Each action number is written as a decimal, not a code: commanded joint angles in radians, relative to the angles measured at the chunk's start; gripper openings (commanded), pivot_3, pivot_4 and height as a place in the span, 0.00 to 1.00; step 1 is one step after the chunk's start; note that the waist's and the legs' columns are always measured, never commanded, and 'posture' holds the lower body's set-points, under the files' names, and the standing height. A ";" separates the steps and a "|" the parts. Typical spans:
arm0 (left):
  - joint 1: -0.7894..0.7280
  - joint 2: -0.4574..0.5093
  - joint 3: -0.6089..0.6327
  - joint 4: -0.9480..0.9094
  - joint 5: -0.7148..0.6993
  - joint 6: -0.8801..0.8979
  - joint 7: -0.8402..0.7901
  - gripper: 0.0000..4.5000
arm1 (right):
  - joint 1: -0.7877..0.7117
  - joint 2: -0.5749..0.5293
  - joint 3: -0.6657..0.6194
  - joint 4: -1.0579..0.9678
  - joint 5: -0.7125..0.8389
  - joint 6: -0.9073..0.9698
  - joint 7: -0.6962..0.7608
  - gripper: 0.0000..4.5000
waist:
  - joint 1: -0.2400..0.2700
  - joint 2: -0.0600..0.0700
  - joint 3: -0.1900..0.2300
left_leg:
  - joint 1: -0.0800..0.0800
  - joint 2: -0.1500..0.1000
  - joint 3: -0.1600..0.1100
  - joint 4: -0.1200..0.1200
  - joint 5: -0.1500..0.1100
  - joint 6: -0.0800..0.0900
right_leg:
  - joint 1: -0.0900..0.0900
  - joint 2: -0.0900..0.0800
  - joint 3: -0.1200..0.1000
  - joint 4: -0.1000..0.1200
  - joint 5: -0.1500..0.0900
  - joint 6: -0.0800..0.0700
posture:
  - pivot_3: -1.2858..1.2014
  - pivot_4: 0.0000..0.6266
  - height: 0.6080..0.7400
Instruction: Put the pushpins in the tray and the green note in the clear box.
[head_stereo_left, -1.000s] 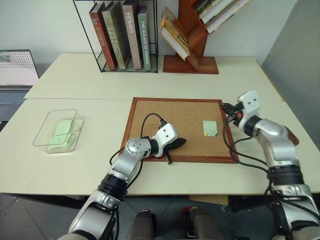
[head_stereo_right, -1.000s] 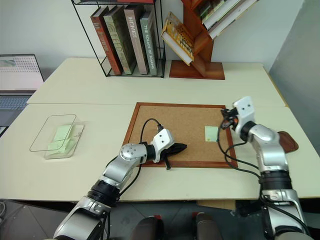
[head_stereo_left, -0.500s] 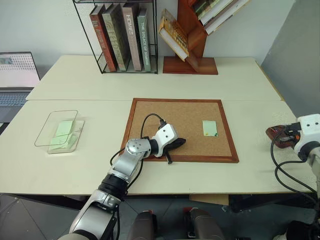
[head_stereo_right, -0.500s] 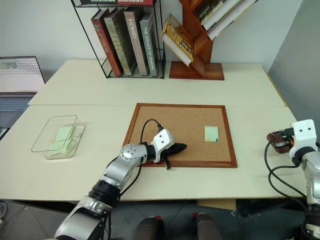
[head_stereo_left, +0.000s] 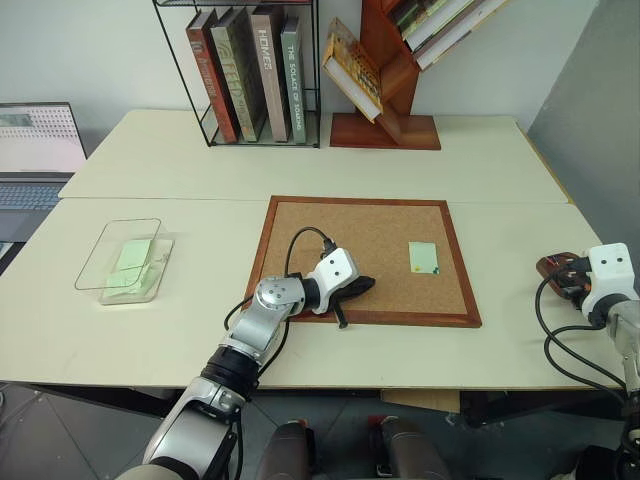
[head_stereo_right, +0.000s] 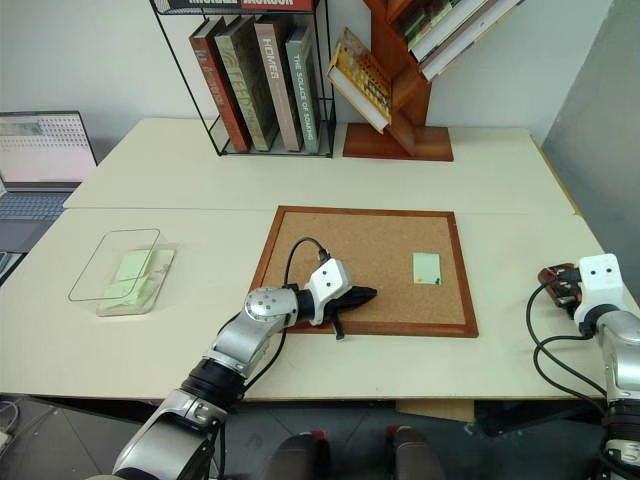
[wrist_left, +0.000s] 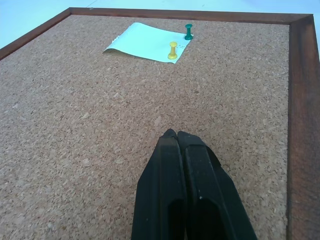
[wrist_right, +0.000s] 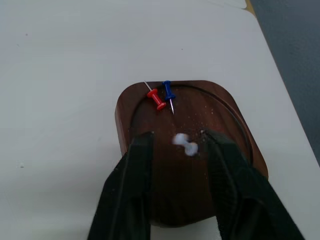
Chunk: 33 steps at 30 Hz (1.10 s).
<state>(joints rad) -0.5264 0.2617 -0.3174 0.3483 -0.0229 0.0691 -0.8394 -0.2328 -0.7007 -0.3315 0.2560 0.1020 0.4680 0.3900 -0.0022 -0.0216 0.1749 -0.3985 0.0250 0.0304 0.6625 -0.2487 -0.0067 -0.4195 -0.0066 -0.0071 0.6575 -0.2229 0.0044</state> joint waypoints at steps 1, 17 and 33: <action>0.017 0.000 -0.020 0.013 0.028 0.008 0.003 0.00 | -0.027 -0.021 -0.012 -0.013 0.003 -0.017 -0.004 0.60 | 0.000 0.000 0.000 | 0.000 0.000 0.000 0.000 0.000 0.000 | 0.000 0.000 0.000 0.000 0.000 0.000 | 0.52 0.24 1.00; 0.006 0.000 -0.018 0.028 0.029 0.003 0.000 0.00 | -0.009 0.077 -0.049 -0.280 0.229 -0.088 0.148 0.99 | 0.000 0.000 0.000 | 0.000 0.001 -0.001 0.000 0.000 0.000 | 0.000 0.001 -0.001 0.000 0.000 0.000 | 0.52 0.24 1.00; 0.011 0.010 -0.017 0.016 0.030 0.008 -0.003 0.00 | 0.018 0.192 0.243 -0.324 0.188 -0.123 0.241 0.99 | 0.000 0.000 0.000 | 0.000 0.001 -0.001 0.000 0.000 0.000 | 0.000 0.001 -0.001 0.000 0.000 0.000 | 0.52 0.24 1.00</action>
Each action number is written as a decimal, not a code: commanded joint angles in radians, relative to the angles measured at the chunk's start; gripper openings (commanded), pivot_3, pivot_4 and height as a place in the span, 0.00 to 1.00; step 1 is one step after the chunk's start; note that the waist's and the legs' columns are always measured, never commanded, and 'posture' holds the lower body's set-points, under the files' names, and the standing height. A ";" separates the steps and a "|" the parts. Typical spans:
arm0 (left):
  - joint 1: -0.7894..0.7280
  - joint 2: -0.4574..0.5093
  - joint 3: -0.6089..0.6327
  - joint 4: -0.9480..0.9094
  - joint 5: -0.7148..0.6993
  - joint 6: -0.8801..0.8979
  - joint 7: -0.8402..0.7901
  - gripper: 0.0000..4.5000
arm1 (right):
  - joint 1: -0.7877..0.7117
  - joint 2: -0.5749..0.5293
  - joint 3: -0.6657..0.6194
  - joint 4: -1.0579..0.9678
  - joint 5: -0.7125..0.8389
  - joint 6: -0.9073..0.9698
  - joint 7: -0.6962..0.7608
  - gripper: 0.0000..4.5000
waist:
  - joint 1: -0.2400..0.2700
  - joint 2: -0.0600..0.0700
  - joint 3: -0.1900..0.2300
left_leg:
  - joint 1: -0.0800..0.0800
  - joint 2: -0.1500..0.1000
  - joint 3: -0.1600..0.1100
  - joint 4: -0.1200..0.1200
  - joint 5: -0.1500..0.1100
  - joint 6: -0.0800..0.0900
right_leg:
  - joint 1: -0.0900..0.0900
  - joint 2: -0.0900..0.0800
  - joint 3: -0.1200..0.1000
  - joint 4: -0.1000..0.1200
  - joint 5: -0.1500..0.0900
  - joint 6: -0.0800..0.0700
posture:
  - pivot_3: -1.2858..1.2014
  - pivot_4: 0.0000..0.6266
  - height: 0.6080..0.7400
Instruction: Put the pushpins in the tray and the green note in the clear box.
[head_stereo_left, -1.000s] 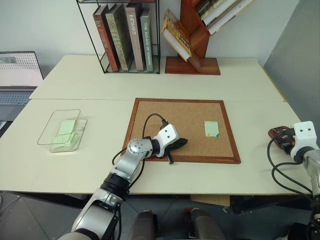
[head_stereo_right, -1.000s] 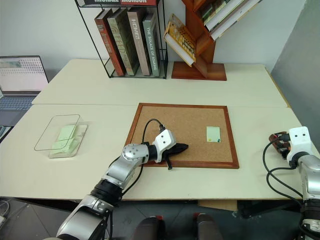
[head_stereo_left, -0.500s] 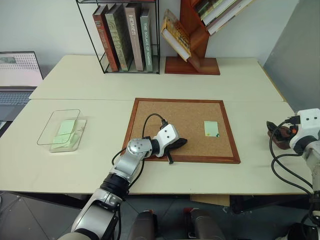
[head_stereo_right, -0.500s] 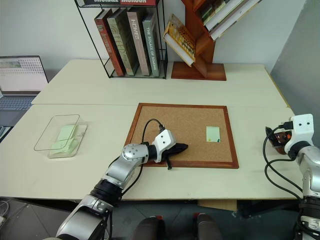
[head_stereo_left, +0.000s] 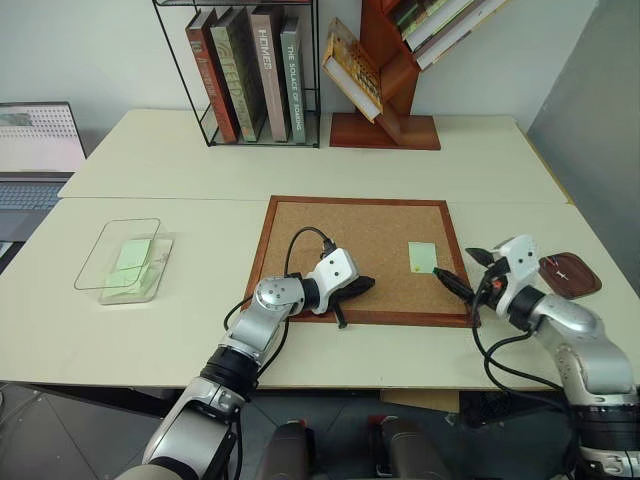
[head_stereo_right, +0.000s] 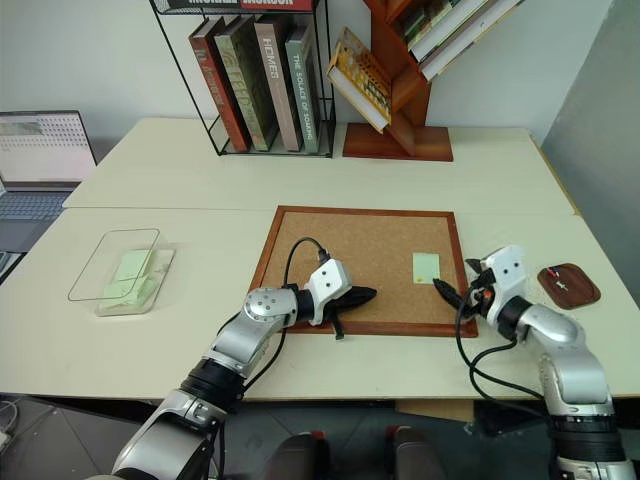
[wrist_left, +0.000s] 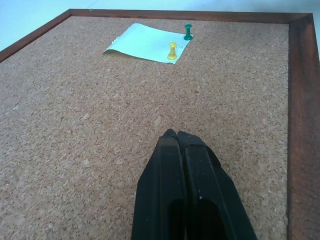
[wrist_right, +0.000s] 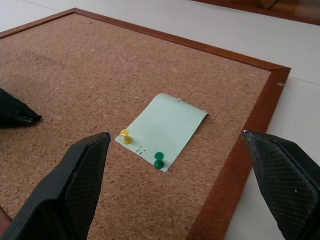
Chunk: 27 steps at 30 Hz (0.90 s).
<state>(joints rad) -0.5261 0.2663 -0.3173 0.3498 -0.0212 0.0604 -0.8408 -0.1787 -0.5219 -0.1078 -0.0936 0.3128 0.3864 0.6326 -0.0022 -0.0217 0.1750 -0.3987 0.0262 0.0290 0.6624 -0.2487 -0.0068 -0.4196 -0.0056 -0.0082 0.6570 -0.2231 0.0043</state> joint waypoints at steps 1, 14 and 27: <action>0.011 0.006 -0.017 0.014 0.028 0.017 -0.001 0.00 | -0.044 0.019 0.027 0.044 -0.031 -0.051 -0.003 0.99 | 0.000 0.000 0.000 | 0.000 0.000 0.000 0.000 0.000 0.000 | 0.000 0.000 0.000 0.000 0.000 0.000 | 0.52 0.24 1.00; 0.017 0.009 -0.020 0.006 0.028 0.019 -0.003 0.00 | -0.092 0.041 0.077 0.183 -0.105 -0.156 0.003 0.57 | 0.000 0.000 0.000 | 0.000 0.000 0.000 0.000 0.000 0.000 | 0.000 0.001 0.000 0.000 0.000 0.000 | 0.52 0.24 1.00; 0.018 0.015 -0.022 0.004 0.031 0.019 -0.005 0.00 | -0.072 0.035 0.092 0.153 -0.114 -0.187 0.024 0.01 | 0.000 0.000 0.000 | 0.000 0.001 0.000 0.000 0.000 0.000 | 0.000 0.001 0.000 0.000 0.000 0.000 | 0.52 0.24 1.00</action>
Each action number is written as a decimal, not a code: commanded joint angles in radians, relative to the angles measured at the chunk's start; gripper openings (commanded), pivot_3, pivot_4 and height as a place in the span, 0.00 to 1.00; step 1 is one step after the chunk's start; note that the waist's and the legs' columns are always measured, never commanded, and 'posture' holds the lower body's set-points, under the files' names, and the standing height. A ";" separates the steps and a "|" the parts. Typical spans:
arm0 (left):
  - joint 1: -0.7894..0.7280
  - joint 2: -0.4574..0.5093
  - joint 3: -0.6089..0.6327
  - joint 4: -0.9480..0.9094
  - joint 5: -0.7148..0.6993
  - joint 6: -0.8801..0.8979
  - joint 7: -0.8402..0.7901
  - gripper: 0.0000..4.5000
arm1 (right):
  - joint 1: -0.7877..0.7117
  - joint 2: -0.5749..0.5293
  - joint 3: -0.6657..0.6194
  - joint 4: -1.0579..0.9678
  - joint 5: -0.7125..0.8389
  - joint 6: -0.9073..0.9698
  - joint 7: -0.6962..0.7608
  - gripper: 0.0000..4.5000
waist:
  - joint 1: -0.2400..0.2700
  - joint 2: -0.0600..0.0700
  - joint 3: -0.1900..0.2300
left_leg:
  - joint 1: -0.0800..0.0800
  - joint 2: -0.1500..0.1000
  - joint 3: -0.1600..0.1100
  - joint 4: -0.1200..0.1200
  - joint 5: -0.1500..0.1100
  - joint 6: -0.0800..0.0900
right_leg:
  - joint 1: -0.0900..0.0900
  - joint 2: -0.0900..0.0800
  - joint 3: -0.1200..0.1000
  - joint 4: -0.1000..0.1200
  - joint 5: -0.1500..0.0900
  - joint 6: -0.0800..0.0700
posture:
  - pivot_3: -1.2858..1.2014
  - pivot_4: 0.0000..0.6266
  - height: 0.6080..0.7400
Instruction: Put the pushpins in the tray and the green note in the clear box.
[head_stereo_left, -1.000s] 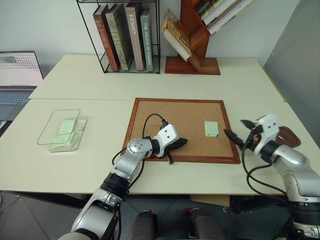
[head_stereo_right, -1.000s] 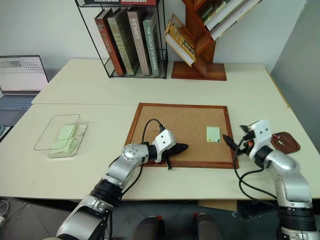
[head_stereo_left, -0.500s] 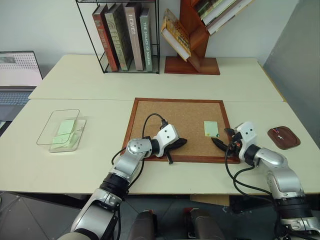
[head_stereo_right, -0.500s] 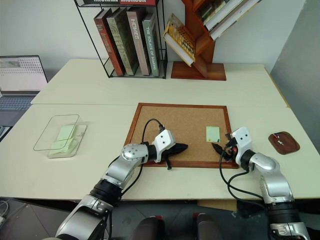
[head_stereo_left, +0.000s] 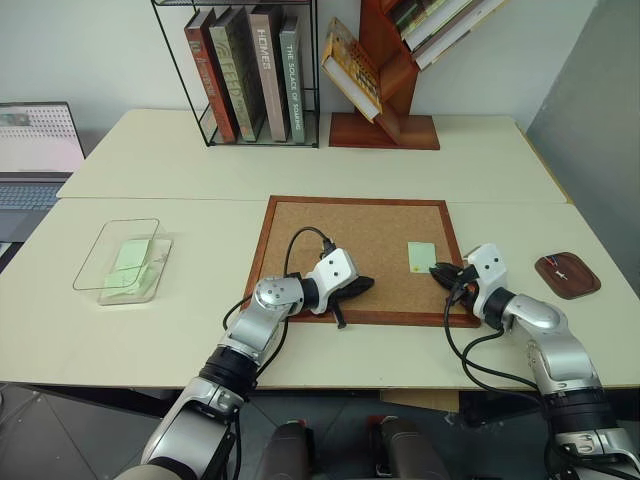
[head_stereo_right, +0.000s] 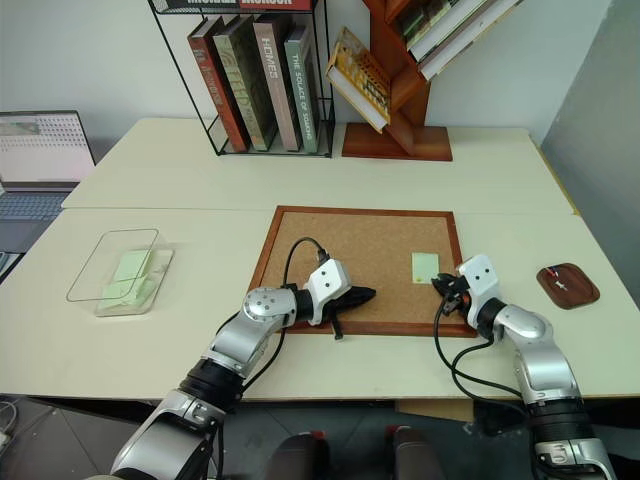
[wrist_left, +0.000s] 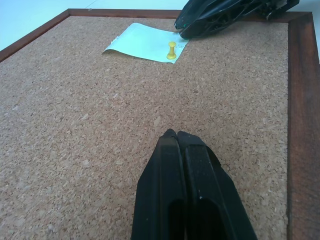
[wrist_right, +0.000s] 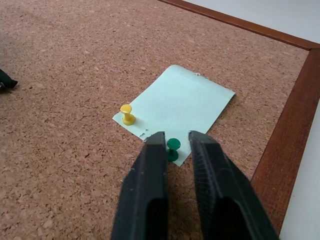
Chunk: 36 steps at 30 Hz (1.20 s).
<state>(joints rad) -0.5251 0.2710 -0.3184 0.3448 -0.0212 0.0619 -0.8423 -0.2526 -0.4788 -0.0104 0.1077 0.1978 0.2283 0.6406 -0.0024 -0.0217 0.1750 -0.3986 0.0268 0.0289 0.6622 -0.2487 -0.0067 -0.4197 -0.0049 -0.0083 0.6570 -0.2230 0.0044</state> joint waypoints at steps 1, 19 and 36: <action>0.017 0.011 -0.021 0.009 0.032 0.017 -0.004 0.00 | 0.002 -0.008 -0.006 -0.054 0.003 -0.031 0.018 0.01 | 0.000 0.000 0.000 | 0.000 0.000 0.000 0.000 0.000 0.000 | 0.000 0.000 0.000 0.000 0.000 0.000 | 0.52 0.24 1.00; 0.019 0.016 -0.030 0.014 0.036 0.019 -0.007 0.00 | -0.010 -0.007 -0.094 -0.176 0.061 -0.048 -0.011 0.01 | 0.000 0.000 0.000 | 0.000 0.000 0.000 0.000 0.000 0.000 | 0.000 0.000 0.000 0.000 0.000 0.000 | 0.52 0.24 1.00; 0.024 0.011 -0.041 0.016 0.042 0.006 -0.003 0.00 | 0.060 -0.179 -0.370 0.091 -0.070 -0.038 -0.294 0.01 | 0.000 0.000 0.000 | 0.000 -0.001 0.001 0.000 0.000 0.000 | 0.000 0.000 0.001 0.000 -0.001 -0.001 | 0.52 0.24 1.00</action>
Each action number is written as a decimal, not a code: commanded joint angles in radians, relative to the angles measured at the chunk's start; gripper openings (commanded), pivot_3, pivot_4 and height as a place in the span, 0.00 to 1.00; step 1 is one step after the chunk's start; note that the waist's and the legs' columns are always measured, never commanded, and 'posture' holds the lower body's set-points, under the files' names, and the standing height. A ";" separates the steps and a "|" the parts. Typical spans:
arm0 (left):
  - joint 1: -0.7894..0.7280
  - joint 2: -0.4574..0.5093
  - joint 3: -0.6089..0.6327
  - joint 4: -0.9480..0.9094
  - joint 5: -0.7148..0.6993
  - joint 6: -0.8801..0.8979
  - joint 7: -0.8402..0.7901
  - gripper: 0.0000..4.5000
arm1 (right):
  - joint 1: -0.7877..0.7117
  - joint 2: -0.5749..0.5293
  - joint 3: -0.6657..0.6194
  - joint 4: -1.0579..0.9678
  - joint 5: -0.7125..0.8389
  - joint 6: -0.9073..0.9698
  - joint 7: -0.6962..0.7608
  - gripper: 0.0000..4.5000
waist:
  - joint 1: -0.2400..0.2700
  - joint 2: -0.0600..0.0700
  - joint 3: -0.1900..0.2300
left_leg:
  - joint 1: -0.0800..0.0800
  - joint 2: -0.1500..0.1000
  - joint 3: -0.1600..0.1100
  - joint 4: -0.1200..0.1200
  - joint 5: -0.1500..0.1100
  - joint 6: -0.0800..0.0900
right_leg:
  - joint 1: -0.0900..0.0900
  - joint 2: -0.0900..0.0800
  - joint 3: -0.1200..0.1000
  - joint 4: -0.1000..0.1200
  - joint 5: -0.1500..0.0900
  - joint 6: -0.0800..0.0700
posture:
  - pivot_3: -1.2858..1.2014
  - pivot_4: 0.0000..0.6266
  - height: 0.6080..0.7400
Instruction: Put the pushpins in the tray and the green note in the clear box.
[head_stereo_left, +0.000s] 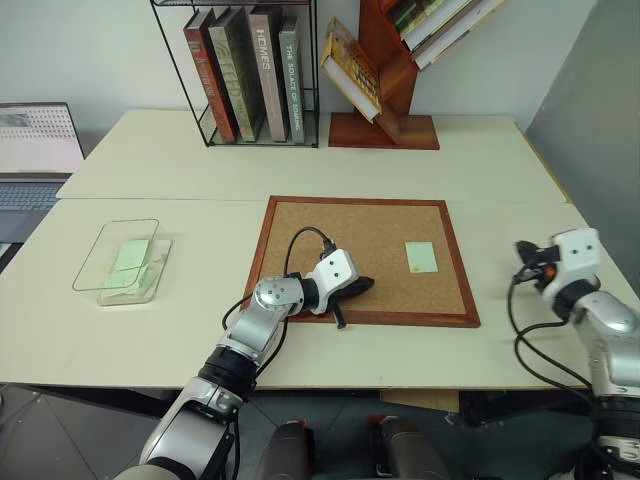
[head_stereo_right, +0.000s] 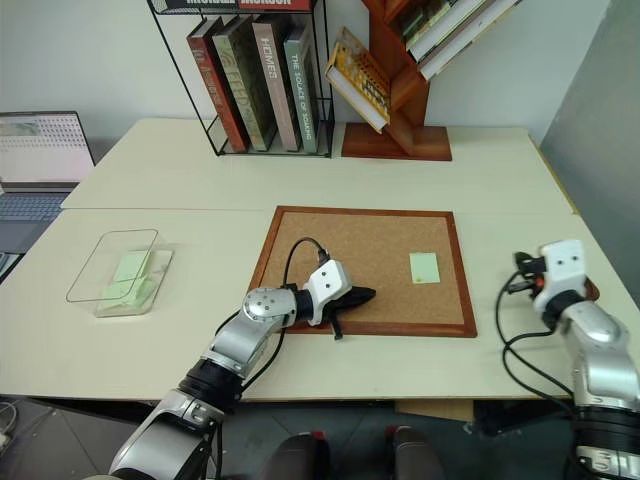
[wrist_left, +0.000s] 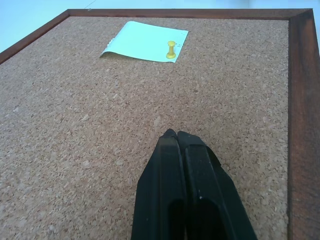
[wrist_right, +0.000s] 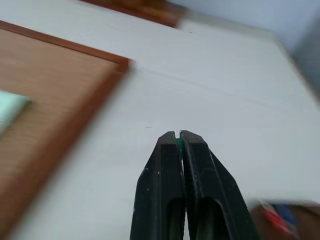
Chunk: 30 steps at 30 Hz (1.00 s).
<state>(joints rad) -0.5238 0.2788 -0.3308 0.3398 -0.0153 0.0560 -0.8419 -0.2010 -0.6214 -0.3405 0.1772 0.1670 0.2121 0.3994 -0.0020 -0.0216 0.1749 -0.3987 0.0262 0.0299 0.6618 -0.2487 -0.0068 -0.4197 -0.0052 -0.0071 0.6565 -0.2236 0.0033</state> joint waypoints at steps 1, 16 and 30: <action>0.023 0.003 -0.029 0.021 0.037 0.011 -0.003 0.00 | 0.012 -0.045 -0.042 0.035 -0.046 -0.006 -0.061 0.01 | 0.000 0.000 0.000 | 0.000 0.000 0.000 0.000 0.000 0.000 | 0.000 0.000 0.000 0.000 0.000 0.000 | 0.52 0.24 1.00; 0.032 0.004 -0.032 0.019 0.046 0.005 0.000 0.00 | -0.019 -0.064 -0.022 0.122 -0.072 0.134 -0.087 0.25 | -0.001 0.001 0.000 | 0.000 0.000 0.000 0.000 0.000 0.000 | 0.000 0.000 0.000 0.000 0.000 0.000 | 0.52 0.24 1.00; 0.036 0.009 -0.031 0.018 0.049 0.002 -0.003 0.00 | -0.042 -0.068 -0.101 0.023 0.020 0.097 -0.048 0.62 | -0.001 0.001 -0.001 | 0.000 0.000 0.000 0.000 0.000 0.000 | 0.000 0.000 0.000 -0.001 0.000 0.000 | 0.52 0.24 1.00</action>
<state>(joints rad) -0.5152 0.2806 -0.3360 0.3296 0.0024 0.0396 -0.8390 -0.2237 -0.6626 -0.3952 0.2854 0.1430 0.3366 0.3243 -0.0026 -0.0206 0.1743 -0.3991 0.0262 0.0296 0.6615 -0.2487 -0.0067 -0.4198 -0.0050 -0.0070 0.6558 -0.2234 0.0039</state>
